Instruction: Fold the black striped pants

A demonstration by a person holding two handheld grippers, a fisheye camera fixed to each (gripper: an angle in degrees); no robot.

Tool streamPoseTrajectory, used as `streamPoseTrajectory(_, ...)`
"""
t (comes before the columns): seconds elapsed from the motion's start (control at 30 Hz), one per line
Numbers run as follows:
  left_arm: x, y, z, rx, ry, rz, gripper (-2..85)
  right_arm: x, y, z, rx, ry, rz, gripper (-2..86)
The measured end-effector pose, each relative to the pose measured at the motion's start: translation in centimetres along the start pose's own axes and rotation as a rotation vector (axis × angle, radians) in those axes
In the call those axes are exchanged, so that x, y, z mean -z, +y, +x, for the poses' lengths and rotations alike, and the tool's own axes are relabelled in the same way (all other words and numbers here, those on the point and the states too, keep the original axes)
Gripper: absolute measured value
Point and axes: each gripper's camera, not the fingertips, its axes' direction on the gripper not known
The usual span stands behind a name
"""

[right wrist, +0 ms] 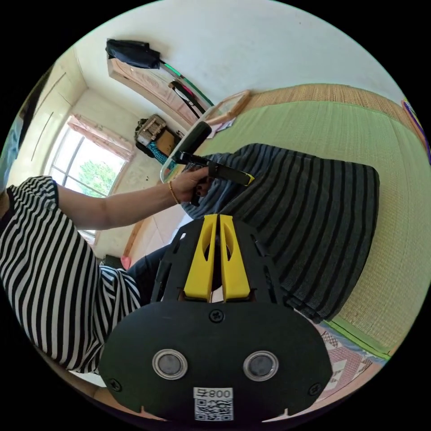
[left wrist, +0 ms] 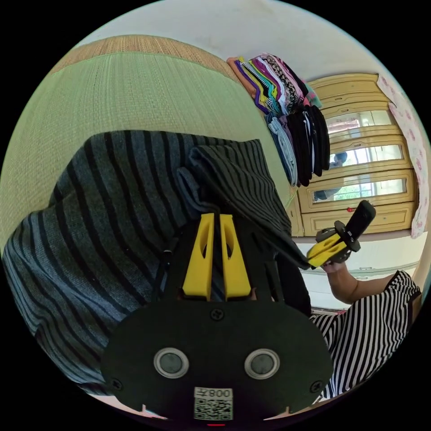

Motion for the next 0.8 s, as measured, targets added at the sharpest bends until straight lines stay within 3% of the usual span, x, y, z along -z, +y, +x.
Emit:
streamPoseTrajectory(0.4,1.2,2.2,-4.1,0.102,0.026,0.074,3.1,-7.9,0.7,4.7,-0.104,0.030,-0.163,1.0)
streamPoseTrajectory(0.5,1.8,4.2,-4.8,0.120,0.049,0.096,3.8,-7.9,1.0,5.9,-0.142,-0.006,-0.116,1.0)
streamPoseTrajectory(0.8,-2.3,7.6,-4.6,0.084,0.128,-0.120,2.4,-7.6,0.8,7.7,-0.131,-0.108,-0.093,0.1)
